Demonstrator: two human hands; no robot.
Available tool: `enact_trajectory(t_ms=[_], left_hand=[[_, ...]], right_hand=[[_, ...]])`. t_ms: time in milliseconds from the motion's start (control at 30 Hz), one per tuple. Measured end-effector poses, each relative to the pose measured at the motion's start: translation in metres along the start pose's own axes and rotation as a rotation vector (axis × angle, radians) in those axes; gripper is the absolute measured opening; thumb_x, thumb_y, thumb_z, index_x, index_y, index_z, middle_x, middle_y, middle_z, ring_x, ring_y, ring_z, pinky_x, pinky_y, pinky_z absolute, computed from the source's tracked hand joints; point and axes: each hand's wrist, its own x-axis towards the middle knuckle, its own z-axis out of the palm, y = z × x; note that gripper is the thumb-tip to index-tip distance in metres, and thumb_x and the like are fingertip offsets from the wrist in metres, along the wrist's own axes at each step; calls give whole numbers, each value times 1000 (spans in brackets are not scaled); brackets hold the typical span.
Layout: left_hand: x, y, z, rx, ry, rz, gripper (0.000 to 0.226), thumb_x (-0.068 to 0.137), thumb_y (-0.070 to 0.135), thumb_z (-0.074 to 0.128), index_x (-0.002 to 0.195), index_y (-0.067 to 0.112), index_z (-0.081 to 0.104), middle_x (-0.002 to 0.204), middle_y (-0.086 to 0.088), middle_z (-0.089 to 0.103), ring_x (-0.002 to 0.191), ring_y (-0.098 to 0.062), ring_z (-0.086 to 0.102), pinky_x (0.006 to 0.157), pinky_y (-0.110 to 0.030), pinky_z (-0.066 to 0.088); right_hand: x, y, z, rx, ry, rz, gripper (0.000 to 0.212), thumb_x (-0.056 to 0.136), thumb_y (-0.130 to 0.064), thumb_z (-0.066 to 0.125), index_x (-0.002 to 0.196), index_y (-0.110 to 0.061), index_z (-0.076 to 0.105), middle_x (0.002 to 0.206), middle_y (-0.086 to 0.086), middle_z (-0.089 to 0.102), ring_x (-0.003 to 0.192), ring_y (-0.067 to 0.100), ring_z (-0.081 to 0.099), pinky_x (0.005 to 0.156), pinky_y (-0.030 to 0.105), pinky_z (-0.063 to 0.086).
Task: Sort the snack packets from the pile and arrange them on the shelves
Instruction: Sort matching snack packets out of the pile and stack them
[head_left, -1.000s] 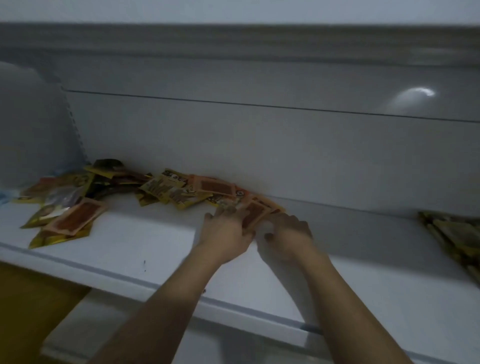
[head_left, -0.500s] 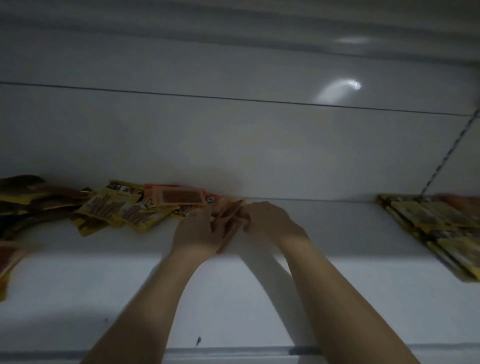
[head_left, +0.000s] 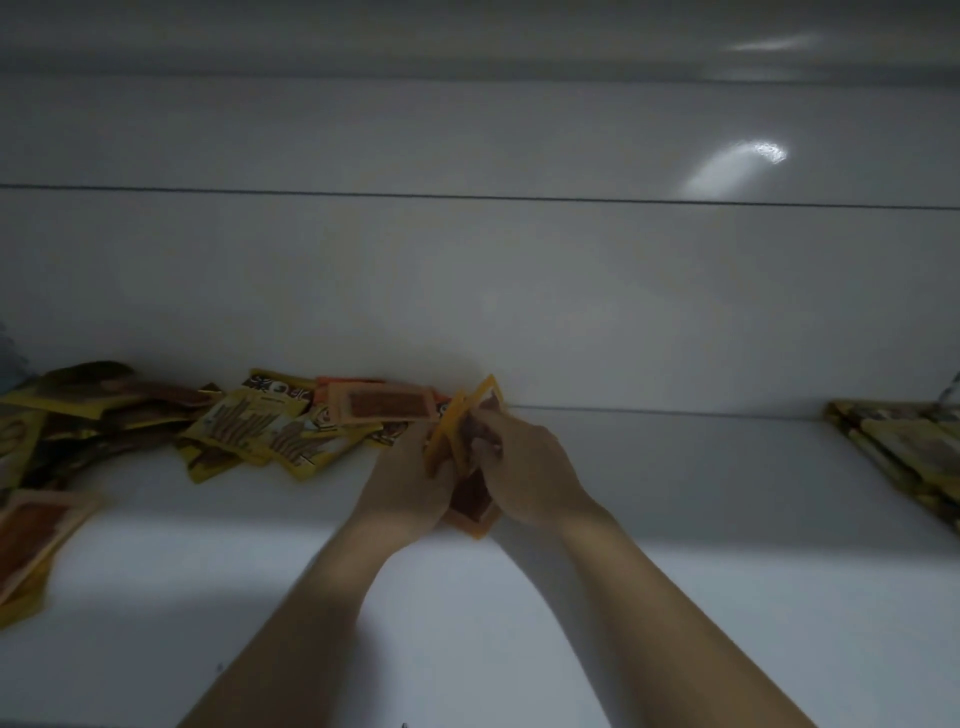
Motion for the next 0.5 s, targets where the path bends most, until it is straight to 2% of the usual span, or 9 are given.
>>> enact_trajectory(t_ms=[67,133,200,267,300,367,433,500], left_hand=[[-1,0,-1,-34,-3,5,16,89,8,57,97,22,54,89,3,61,85,-20,59,66,-33,41],[-1,1,-2,-106,6,0,18,87,7,62,99,19,55,91,-1,65,87,-21,62,72,-39,47],[-3,4,-4,-195,19,-2,22,86,5,66,100,20,56,91,-4,67,87,-20,65,78,-43,51],[-6,5,-4,-295,25,7,27,84,0,68,102,18,58,92,-6,69,88,-20,67,82,-46,53],[-8,6,-4,-342,23,11,29,83,-1,69,103,17,58,93,-5,70,89,-19,68,82,-46,54],[-11,7,-3,-407,6,25,34,80,1,72,105,18,58,96,-2,71,91,-15,70,82,-42,56],[-13,8,-2,-391,14,30,35,75,9,72,104,21,57,97,-1,70,90,-10,69,80,-37,57],[-14,9,-1,-408,57,17,34,74,6,71,102,18,55,95,-3,69,86,-9,68,74,-31,55]], right_hand=[[-1,-5,4,115,39,-14,37,98,-22,51,135,-25,56,125,4,65,116,24,58,94,32,45],[0,-7,4,226,107,2,35,96,-24,57,131,-26,60,120,-1,66,112,16,60,91,23,41],[0,-8,-1,348,186,67,23,93,-26,64,115,-25,68,109,-5,67,98,7,62,77,13,36],[0,-7,-4,489,247,141,4,88,-27,70,92,-26,67,90,-11,68,78,-6,60,67,9,37],[1,-5,-3,533,263,165,10,86,-27,73,83,-26,63,82,-13,66,72,-6,59,65,12,39],[3,-2,-1,565,244,197,25,81,-26,78,71,-24,54,75,-7,65,71,7,60,63,20,40],[5,-1,-1,550,217,204,33,77,-23,81,68,-25,49,75,-4,63,70,11,58,59,18,37],[7,0,-3,533,248,190,34,74,-19,82,70,-27,50,73,-9,61,69,8,56,58,16,37]])
